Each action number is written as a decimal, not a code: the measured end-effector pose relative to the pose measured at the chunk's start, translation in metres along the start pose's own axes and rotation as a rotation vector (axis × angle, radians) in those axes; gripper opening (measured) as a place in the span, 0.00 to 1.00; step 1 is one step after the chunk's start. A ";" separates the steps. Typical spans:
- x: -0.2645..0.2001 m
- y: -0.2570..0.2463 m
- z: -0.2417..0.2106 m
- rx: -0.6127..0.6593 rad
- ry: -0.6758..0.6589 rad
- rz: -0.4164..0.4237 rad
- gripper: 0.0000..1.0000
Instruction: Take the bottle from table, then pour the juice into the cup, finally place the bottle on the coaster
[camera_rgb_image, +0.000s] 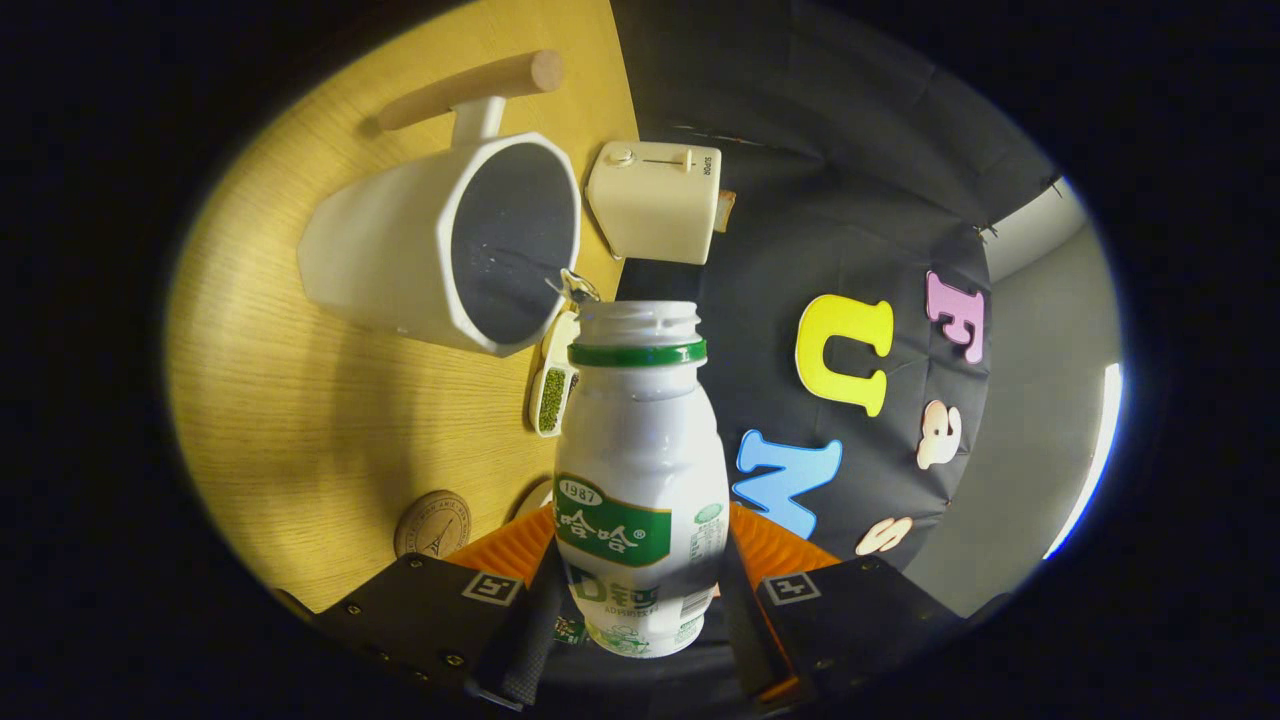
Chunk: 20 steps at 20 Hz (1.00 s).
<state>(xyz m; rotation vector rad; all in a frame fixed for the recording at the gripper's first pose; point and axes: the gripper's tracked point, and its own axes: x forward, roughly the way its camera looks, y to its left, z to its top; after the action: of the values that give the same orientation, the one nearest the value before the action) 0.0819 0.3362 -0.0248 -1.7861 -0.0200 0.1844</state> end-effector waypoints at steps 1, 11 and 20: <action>0.000 0.000 0.001 -0.004 0.000 0.000 0.72; -0.003 -0.007 0.004 -0.050 -0.002 -0.020 0.72; -0.007 -0.010 0.005 -0.095 -0.004 -0.032 0.72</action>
<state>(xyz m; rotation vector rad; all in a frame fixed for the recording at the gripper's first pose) 0.0758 0.3422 -0.0148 -1.8789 -0.0612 0.1663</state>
